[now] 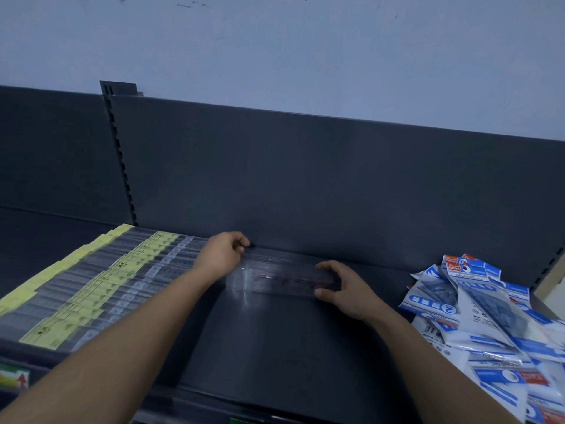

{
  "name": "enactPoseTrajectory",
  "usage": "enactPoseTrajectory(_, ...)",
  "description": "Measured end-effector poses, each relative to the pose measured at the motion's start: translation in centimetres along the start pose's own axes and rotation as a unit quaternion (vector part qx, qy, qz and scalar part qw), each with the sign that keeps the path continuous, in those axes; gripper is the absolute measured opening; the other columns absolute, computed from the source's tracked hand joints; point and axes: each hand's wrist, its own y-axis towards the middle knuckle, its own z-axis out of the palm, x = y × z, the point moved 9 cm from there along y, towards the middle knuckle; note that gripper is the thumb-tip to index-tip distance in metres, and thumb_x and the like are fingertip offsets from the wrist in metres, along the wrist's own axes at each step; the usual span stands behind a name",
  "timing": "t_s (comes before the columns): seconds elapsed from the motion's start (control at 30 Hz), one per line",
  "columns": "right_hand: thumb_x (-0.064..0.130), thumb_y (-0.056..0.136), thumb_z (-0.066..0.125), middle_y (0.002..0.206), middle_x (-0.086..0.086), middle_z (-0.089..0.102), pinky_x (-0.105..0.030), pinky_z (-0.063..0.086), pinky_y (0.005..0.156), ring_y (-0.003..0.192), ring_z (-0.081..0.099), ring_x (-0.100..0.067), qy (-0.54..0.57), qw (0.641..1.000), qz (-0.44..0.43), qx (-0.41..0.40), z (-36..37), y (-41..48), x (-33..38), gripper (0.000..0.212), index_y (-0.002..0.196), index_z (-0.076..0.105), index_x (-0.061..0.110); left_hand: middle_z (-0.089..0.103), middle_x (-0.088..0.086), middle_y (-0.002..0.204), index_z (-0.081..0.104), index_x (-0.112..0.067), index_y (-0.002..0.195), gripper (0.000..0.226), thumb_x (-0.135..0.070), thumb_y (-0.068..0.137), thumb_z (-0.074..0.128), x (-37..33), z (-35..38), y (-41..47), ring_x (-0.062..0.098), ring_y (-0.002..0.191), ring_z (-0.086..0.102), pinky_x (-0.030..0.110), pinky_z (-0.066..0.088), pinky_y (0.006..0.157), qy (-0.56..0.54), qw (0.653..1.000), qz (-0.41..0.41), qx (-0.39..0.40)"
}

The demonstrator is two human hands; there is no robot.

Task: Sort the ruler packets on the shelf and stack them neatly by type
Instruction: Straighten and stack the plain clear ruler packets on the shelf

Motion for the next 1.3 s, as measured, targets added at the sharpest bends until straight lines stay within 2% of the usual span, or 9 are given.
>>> enactPoseTrajectory(0.1,0.017,0.081,0.073,0.117,0.005,0.057,-0.030,0.043,0.100,0.108,0.055,-0.013,0.003,1.000,-0.002,-0.006,-0.2,0.0,0.0,0.040,0.115,0.056,0.028,0.066,-0.004,0.115,0.068,-0.026,0.102,0.022,-0.015,0.092,0.053,-0.8,-1.5,-0.4,0.020,0.114,0.054,0.034,0.041,0.095,0.134,0.989,0.022,-0.058)
enactPoseTrajectory(0.17,0.016,0.081,0.073,0.117,0.005,0.057,-0.027,0.043,0.097,0.107,0.056,-0.012,0.006,1.000,-0.001,-0.003,-0.2,0.0,0.2,0.040,0.116,0.056,0.027,0.058,-0.012,0.125,0.065,-0.032,0.115,0.030,-0.046,0.092,0.050,-3.1,-1.3,-1.4,0.015,0.127,0.040,0.036,0.025,0.099,0.195,0.974,0.100,-0.062)
enactPoseTrajectory(0.23,0.016,0.082,0.072,0.117,0.005,0.057,-0.025,0.043,0.096,0.107,0.055,-0.011,0.006,1.000,0.000,0.000,-0.1,-0.1,0.2,0.040,0.117,0.056,0.026,0.051,-0.012,0.136,0.054,-0.032,0.132,0.082,-0.084,0.071,0.036,-4.3,1.0,-2.6,0.011,0.135,0.033,0.041,0.012,0.108,0.206,0.967,0.140,0.062)
enactPoseTrajectory(0.3,0.016,0.082,0.073,0.118,0.005,0.057,-0.024,0.042,0.096,0.109,0.055,-0.012,0.003,1.000,-0.002,-0.008,-0.2,-0.1,0.2,0.041,0.118,0.056,0.026,0.044,-0.007,0.143,0.036,-0.029,0.145,0.114,-0.096,0.054,0.034,-3.7,3.2,-3.6,0.013,0.136,0.032,0.046,0.008,0.114,0.300,0.929,0.153,0.151)
enactPoseTrajectory(0.5,0.016,0.083,0.073,0.127,0.006,0.050,-0.018,0.033,0.097,0.118,0.047,-0.008,0.027,0.998,0.005,-0.050,-0.9,-0.6,0.0,0.052,0.128,0.051,0.028,0.054,-0.008,0.120,0.047,-0.028,0.131,0.063,-0.068,0.083,0.052,-3.8,2.8,-3.0,0.013,0.121,0.046,0.033,0.022,0.094,0.301,0.931,0.181,0.105)
enactPoseTrajectory(0.63,0.011,0.088,0.065,0.149,-0.001,0.031,-0.015,0.023,0.103,0.135,0.033,-0.012,0.016,0.999,0.030,-0.032,-0.3,-1.0,-0.8,0.073,0.150,0.028,0.019,0.037,-0.002,0.142,0.022,-0.029,0.150,0.075,-0.065,0.088,0.045,-2.8,4.1,-3.3,0.018,0.136,0.030,0.047,0.020,0.110,0.314,0.924,0.158,0.150)
enactPoseTrajectory(0.83,-0.003,0.091,0.046,0.162,0.003,0.000,-0.017,0.009,0.112,0.148,0.008,-0.013,0.052,0.997,0.063,-0.014,0.5,-0.9,-1.2,0.079,0.155,0.005,0.017,0.029,0.007,0.151,0.011,-0.016,0.154,0.079,-0.053,0.094,0.047,-2.8,4.9,-3.3,0.027,0.140,0.025,0.040,0.025,0.115,0.252,0.938,0.159,0.177)
enactPoseTrajectory(1.13,0.021,0.101,0.043,0.158,0.004,-0.001,-0.013,0.012,0.106,0.144,0.016,-0.013,-0.069,0.997,0.029,0.035,1.2,-0.7,-0.6,0.069,0.155,0.001,0.015,0.038,0.004,0.140,0.020,-0.016,0.151,0.065,-0.045,0.098,0.044,-3.2,4.7,-3.5,0.025,0.132,0.035,0.041,0.032,0.108,0.299,0.928,0.162,0.154)
enactPoseTrajectory(1.3,0.016,0.093,0.061,0.145,-0.002,0.030,-0.015,0.024,0.100,0.127,0.037,-0.013,-0.013,0.996,0.021,-0.083,-0.8,-0.9,-0.1,0.059,0.145,0.032,0.017,0.041,0.001,0.137,0.029,-0.017,0.148,0.062,-0.044,0.096,0.048,-3.0,4.3,-2.8,0.022,0.132,0.037,0.040,0.032,0.106,0.274,0.939,0.149,0.143)
